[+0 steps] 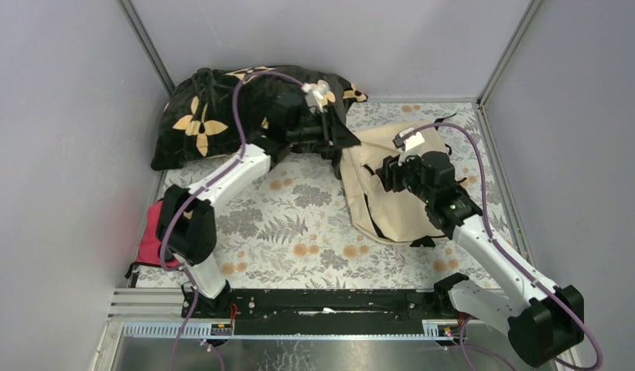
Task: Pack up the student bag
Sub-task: Zip the student bag at the center of the board.
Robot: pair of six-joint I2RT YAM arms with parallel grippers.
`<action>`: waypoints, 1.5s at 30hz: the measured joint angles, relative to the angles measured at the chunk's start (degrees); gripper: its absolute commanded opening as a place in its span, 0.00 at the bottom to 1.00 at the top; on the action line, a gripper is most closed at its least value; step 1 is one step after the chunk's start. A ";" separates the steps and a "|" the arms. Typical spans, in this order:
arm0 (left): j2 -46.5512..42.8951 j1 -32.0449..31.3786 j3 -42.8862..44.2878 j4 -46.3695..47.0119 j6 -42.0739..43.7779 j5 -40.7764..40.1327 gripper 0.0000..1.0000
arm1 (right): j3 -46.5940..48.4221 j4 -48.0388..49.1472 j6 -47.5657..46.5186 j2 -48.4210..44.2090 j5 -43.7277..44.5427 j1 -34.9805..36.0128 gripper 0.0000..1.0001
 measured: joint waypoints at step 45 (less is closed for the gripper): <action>3.17 -0.81 -15.85 2.05 -6.73 -5.33 0.63 | 23.85 -17.88 0.85 29.40 21.97 10.16 0.00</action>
